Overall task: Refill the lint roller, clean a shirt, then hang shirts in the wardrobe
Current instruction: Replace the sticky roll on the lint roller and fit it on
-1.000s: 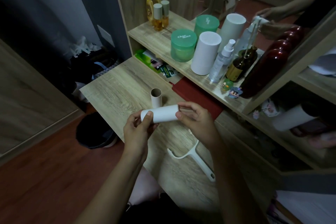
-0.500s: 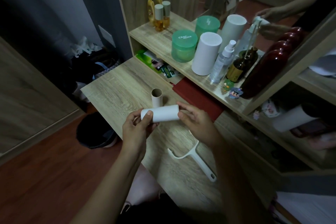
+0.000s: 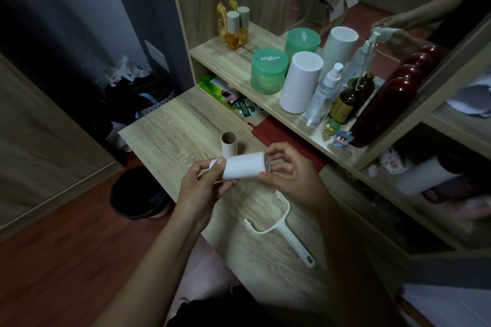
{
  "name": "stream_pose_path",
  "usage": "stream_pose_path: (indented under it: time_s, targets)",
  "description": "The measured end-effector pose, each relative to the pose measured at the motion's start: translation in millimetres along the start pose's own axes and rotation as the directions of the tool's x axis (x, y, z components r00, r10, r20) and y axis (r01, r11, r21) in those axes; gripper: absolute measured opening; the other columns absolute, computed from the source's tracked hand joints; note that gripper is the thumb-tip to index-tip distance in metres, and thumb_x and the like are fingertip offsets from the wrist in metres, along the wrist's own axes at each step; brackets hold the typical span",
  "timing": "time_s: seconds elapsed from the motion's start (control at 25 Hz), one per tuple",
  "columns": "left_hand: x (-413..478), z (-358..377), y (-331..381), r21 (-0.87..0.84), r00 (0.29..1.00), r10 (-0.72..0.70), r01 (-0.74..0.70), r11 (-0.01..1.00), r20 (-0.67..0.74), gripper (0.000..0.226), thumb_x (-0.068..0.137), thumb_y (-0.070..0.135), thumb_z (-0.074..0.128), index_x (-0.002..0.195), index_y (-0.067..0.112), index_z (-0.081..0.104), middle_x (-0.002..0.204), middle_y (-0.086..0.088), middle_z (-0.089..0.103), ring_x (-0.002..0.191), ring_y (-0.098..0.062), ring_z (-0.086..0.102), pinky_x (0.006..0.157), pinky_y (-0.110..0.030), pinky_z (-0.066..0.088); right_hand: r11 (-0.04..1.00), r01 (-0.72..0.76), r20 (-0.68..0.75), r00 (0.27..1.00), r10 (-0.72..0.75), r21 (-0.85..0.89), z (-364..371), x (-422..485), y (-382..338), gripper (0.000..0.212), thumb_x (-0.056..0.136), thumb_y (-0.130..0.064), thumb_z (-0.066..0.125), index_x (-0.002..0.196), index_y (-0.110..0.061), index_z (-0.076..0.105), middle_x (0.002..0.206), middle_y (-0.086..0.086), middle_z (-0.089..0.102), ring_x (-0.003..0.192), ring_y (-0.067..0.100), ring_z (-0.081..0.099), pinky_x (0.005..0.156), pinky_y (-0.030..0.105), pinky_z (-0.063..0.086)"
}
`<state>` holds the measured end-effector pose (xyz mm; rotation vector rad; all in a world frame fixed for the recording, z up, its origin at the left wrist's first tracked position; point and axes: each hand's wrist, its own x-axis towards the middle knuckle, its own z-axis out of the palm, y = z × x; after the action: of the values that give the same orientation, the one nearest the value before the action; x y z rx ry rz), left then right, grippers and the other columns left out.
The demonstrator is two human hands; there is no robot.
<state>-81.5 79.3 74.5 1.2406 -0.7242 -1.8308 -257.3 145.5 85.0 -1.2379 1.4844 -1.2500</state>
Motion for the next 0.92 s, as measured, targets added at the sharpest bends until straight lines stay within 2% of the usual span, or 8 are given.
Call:
stream_pose_path:
  time_s: [0.12,0.24,0.4,0.52,0.64,0.76,0.92]
  targets:
    - [-0.9,-1.3,-0.8,0.015,1.0,-0.017,0.017,1.0,0.009,0.008,0.088,0.013,0.061,0.089,0.007,0.056,0.088,-0.014,0.063,0.063,-0.024,0.07,0.06,-0.022,0.058,0.999,-0.029,0.079,0.997,0.028,0.019,-5.5,2.6,-0.8,0.041,0.067,-0.017,0.081,0.096,-0.03,0.056,0.099,-0.006,0.058,0.092,0.014,0.064,0.078,0.026,0.055]
    - [-3.7,-1.3,-0.8,0.007,0.999,-0.043,0.043,0.999,0.014,0.006,0.088,0.012,0.06,0.087,0.007,0.056,0.087,-0.014,0.063,0.06,-0.024,0.07,0.061,-0.023,0.059,0.998,-0.059,0.141,0.988,0.056,0.021,-9.1,4.9,-2.0,0.044,0.062,-0.029,0.08,0.097,-0.029,0.055,0.098,-0.014,0.054,0.084,0.01,0.063,0.083,0.032,0.056]
    - [-6.4,-1.4,-0.1,0.0,0.998,-0.061,0.061,0.998,0.022,0.01,0.088,0.012,0.06,0.091,0.004,0.054,0.089,-0.014,0.062,0.063,-0.026,0.07,0.068,-0.026,0.059,0.996,-0.065,0.208,0.975,0.075,-0.052,-12.6,7.0,-6.6,0.04,0.072,-0.013,0.078,0.099,-0.019,0.05,0.098,-0.018,0.054,0.079,0.0,0.062,0.079,0.025,0.054]
    - [-5.9,-1.6,1.0,-0.005,0.997,-0.07,0.07,0.998,0.019,0.014,0.088,0.012,0.06,0.095,0.003,0.053,0.087,-0.013,0.063,0.063,-0.026,0.071,0.067,-0.026,0.059,0.995,-0.072,0.222,0.971,0.085,-0.067,-13.4,8.8,-9.7,0.04,0.072,-0.008,0.078,0.095,-0.02,0.047,0.096,-0.018,0.057,0.076,0.0,0.061,0.074,0.021,0.052]
    - [-5.6,-0.7,1.0,-0.019,0.997,-0.076,0.076,0.997,0.012,0.015,0.088,0.012,0.06,0.098,0.003,0.053,0.088,-0.014,0.063,0.061,-0.026,0.071,0.063,-0.023,0.059,0.996,-0.049,0.172,0.983,0.061,-0.073,-11.7,9.5,-10.0,0.042,0.07,-0.007,0.078,0.097,-0.015,0.047,0.103,-0.02,0.06,0.083,0.007,0.064,0.077,0.025,0.055]
    - [-3.8,0.2,2.6,-0.053,0.997,-0.072,0.072,0.996,-0.007,0.011,0.089,0.012,0.059,0.094,0.005,0.053,0.09,-0.016,0.062,0.059,-0.025,0.07,0.059,-0.021,0.058,0.997,-0.001,0.063,0.998,0.006,-0.082,-5.8,8.2,-10.3,0.041,0.069,-0.009,0.08,0.098,-0.013,0.051,0.11,-0.016,0.062,0.09,0.015,0.067,0.078,0.031,0.058]
    - [-1.0,0.5,2.0,-0.084,0.998,-0.062,0.06,0.995,-0.021,0.015,0.088,0.013,0.061,0.097,0.004,0.053,0.093,-0.016,0.062,0.061,-0.025,0.071,0.059,-0.021,0.059,0.973,0.102,-0.148,0.98,-0.134,-0.205,1.5,5.1,-4.3,0.039,0.063,-0.018,0.084,0.091,-0.021,0.057,0.1,-0.002,0.068,0.088,0.012,0.066,0.069,0.027,0.058]
